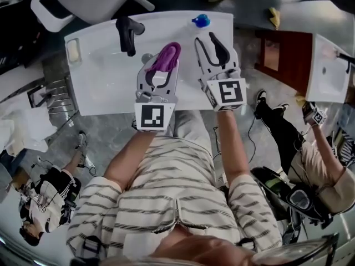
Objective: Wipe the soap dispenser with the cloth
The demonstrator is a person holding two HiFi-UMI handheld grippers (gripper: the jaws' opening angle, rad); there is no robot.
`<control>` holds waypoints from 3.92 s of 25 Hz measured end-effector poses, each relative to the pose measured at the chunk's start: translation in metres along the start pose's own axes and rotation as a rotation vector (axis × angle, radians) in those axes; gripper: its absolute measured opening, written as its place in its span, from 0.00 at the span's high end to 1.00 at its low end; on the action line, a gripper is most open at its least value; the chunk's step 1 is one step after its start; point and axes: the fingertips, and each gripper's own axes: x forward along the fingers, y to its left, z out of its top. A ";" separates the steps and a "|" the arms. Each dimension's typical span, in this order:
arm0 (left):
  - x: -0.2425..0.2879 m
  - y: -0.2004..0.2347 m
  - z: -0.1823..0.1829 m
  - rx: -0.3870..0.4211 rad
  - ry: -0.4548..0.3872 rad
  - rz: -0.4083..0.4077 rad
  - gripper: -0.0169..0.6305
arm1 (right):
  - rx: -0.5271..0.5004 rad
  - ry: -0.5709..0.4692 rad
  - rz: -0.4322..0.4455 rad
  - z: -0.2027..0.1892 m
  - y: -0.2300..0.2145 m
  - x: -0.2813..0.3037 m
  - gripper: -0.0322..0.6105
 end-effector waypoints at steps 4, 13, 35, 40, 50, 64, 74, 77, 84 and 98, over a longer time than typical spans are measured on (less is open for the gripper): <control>0.004 0.001 -0.006 -0.009 0.006 0.012 0.77 | -0.036 0.010 0.061 -0.007 -0.007 0.012 0.71; 0.010 0.003 -0.020 0.003 0.031 0.009 0.77 | -0.082 0.046 0.081 -0.022 -0.018 0.034 0.67; 0.020 0.006 -0.035 0.013 0.058 0.013 0.77 | -0.161 0.042 0.118 -0.026 -0.024 0.052 0.75; 0.020 0.007 -0.038 0.024 0.059 0.010 0.77 | -0.142 0.023 0.122 -0.025 -0.027 0.054 0.76; 0.015 -0.003 -0.037 0.075 0.052 -0.040 0.77 | -0.136 0.061 0.126 -0.019 -0.023 0.044 0.76; -0.014 -0.016 0.014 0.098 -0.019 -0.115 0.77 | -0.105 0.007 0.148 0.054 0.006 -0.008 0.76; -0.035 -0.027 0.066 0.099 -0.069 -0.162 0.77 | -0.105 -0.026 0.122 0.109 0.034 -0.048 0.76; -0.044 -0.030 0.085 0.074 -0.092 -0.170 0.77 | -0.109 -0.030 0.117 0.125 0.040 -0.058 0.76; -0.061 -0.033 0.113 0.046 -0.141 -0.179 0.77 | -0.111 -0.042 0.117 0.151 0.061 -0.077 0.76; -0.094 -0.044 0.129 0.080 -0.197 -0.214 0.78 | -0.116 -0.080 0.088 0.175 0.088 -0.099 0.76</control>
